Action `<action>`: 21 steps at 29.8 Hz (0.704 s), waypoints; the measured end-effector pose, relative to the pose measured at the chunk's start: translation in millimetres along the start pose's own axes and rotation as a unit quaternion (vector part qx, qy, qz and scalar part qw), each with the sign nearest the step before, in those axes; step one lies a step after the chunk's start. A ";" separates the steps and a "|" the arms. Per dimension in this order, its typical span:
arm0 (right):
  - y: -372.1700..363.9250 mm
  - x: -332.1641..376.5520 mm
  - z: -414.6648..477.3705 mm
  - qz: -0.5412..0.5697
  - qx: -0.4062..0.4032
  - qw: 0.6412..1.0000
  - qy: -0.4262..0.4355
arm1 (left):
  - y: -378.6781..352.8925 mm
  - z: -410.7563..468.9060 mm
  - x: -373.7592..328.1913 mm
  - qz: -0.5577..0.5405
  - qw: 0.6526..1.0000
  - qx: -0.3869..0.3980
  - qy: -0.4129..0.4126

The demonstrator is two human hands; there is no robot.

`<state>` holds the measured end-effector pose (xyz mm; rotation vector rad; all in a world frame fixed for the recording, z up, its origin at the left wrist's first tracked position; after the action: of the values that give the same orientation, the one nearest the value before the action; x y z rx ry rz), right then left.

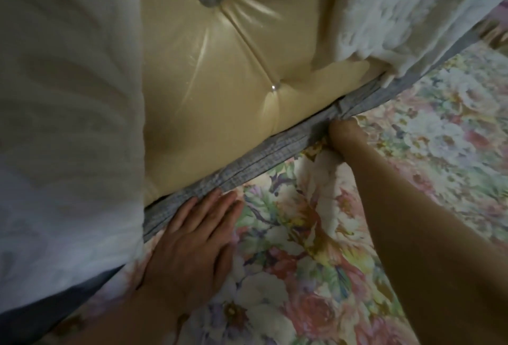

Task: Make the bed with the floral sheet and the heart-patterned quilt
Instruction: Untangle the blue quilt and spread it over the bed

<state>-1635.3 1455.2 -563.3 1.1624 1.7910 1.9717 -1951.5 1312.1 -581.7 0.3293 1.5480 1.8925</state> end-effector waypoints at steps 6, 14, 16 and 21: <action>35.9 -16.5 -181.2 0.049 -0.210 0.976 0.035 | -1.6 -0.1 -6.3 0.021 1.000 0.001 -0.004; -40.7 9.6 -213.8 -0.047 -0.087 0.991 0.094 | -2.3 -0.1 1.6 0.034 0.999 0.004 0.007; -17.5 5.6 -247.3 -0.032 -0.138 0.983 0.114 | -0.7 -1.4 -4.6 0.022 1.000 0.007 0.005; -52.0 -0.5 -300.8 -0.075 -0.157 0.974 0.145 | -5.9 -1.3 -4.2 0.032 0.999 0.003 0.004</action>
<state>-1856.2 1246.5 -591.8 0.6509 1.5537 2.3157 -1947.1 1308.9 -586.7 0.3777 1.5659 1.9416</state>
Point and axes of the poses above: each hand's wrist, its own z-axis towards the middle knuckle, its own y-axis out of the back of the hand, x = y × z, the point moved 9 cm from there along z, towards the middle knuckle, and after that the axes turned 12 degrees about -x, right-handed, at the moved point
